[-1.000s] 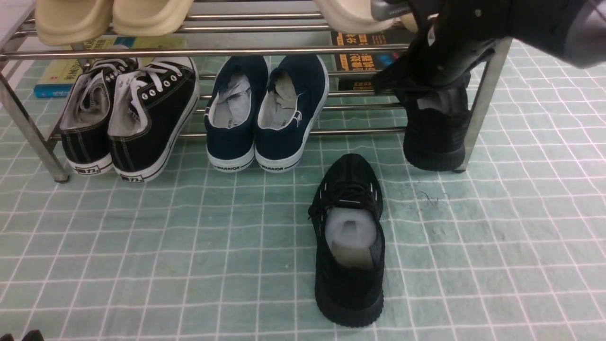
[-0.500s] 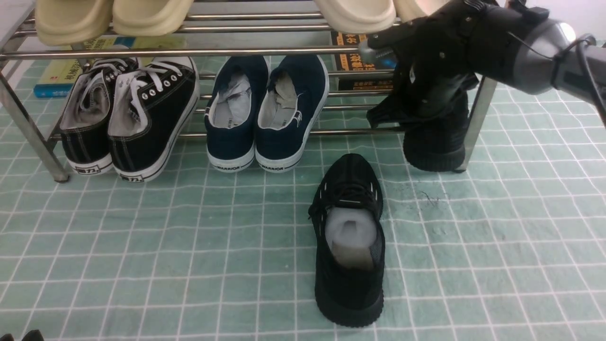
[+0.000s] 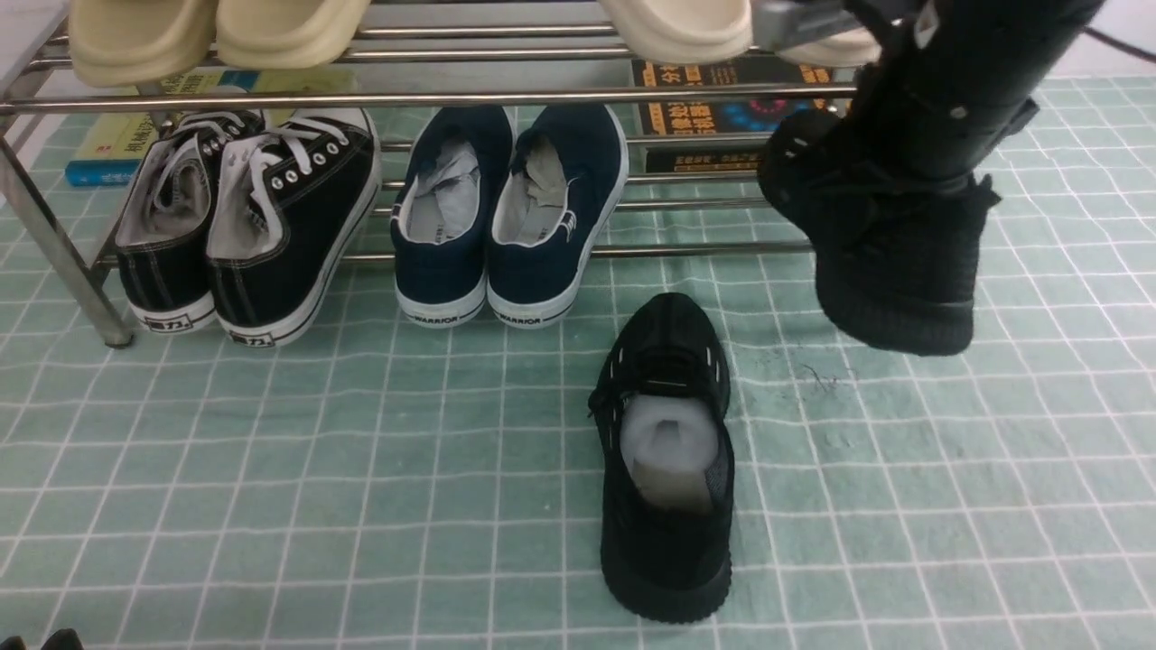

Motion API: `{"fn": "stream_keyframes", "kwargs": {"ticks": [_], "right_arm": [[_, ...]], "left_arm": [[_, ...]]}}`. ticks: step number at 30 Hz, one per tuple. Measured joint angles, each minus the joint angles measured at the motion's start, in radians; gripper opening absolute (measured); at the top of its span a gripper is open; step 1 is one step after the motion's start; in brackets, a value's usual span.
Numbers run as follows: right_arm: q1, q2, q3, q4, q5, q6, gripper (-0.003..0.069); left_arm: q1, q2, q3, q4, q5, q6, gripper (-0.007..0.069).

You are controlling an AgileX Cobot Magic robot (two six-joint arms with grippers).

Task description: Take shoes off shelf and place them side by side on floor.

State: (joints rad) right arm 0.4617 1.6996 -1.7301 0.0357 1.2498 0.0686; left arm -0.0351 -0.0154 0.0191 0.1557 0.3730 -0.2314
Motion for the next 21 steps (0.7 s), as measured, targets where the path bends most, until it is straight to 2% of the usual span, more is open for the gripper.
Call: {"fn": "stream_keyframes", "kwargs": {"ticks": [9,15,21], "right_arm": [[0.000,-0.235,0.326,0.107,0.015,-0.003,0.0006],[-0.001,-0.233,0.454,0.111,-0.072,-0.003,0.0006],[-0.001,-0.177,0.484,0.112,-0.171,-0.003,0.0010]], "left_arm": [[0.000,0.000,0.000,0.000,0.000,0.000,0.0242],[0.000,0.000,0.000,0.000,0.000,0.000,0.0242],[0.000,0.000,0.000,0.000,0.000,0.000,0.0242]]}}
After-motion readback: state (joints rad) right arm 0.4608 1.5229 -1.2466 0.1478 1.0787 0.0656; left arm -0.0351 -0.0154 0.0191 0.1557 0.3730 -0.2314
